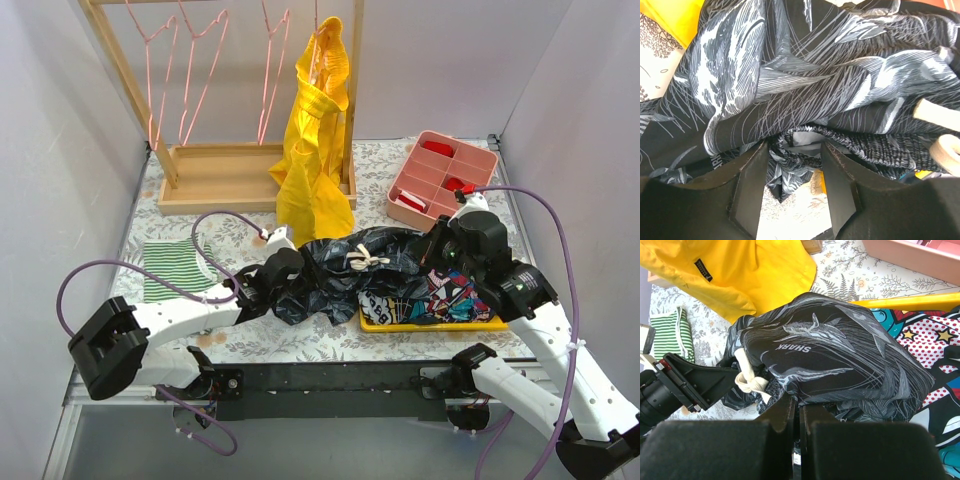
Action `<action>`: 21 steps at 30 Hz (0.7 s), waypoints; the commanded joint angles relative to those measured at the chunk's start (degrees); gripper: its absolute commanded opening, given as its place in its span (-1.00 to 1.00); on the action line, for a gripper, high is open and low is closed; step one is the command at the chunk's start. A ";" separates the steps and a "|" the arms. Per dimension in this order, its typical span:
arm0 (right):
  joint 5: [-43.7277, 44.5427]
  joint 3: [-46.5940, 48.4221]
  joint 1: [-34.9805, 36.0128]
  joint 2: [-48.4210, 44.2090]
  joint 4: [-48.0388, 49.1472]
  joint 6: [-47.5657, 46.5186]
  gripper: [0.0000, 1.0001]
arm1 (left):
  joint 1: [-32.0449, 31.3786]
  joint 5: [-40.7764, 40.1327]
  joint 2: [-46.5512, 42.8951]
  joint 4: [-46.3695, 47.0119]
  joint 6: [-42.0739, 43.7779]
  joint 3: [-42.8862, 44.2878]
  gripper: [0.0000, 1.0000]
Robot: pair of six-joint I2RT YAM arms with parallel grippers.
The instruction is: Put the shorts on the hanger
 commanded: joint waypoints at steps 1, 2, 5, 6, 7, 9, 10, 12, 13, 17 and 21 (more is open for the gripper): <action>0.86 0.94 -0.25 -0.61 1.22 -0.16 -0.97 | 0.02 0.96 1.90 0.46 1.33 0.37 -0.13; 0.86 0.94 -0.25 -0.52 1.31 -0.16 -0.97 | 0.11 1.31 2.60 0.46 1.33 0.81 -0.17; 1.03 1.02 -0.16 -0.26 1.14 -0.25 -0.97 | -0.33 1.32 4.54 0.38 0.90 2.13 -0.25; 1.04 1.20 -0.25 -0.26 0.88 -0.33 -0.97 | -0.77 0.70 4.72 0.29 -0.07 1.96 -0.26; 1.21 1.11 -0.16 -0.35 0.87 -0.25 -0.97 | -0.77 0.09 4.63 0.55 -1.38 1.44 -0.26; 1.30 1.11 -0.16 -0.35 0.87 -0.25 -0.97 | -0.86 -0.53 4.89 0.99 -1.83 1.17 -0.21; 1.30 1.03 -0.25 -0.35 0.87 -0.33 -0.97 | -0.86 -0.97 5.16 1.08 -2.01 1.17 -0.15; 1.21 0.76 -0.25 -0.26 1.05 -0.25 -0.97 | -0.86 -0.97 6.21 1.60 -1.66 1.34 -0.12; 0.95 0.67 -0.25 -0.17 1.31 -0.25 -0.97 | -0.86 -1.23 6.48 3.26 -1.66 1.43 -0.19; 0.33 0.85 -0.25 0.53 1.40 -0.42 -0.97 | -0.86 -8.06 4.20 3.02 2.10 3.35 -0.82; -0.37 3.13 -0.25 2.98 1.75 -2.52 -0.78 | -0.95 -15.99 -3.17 -9.16 12.62 10.64 -1.00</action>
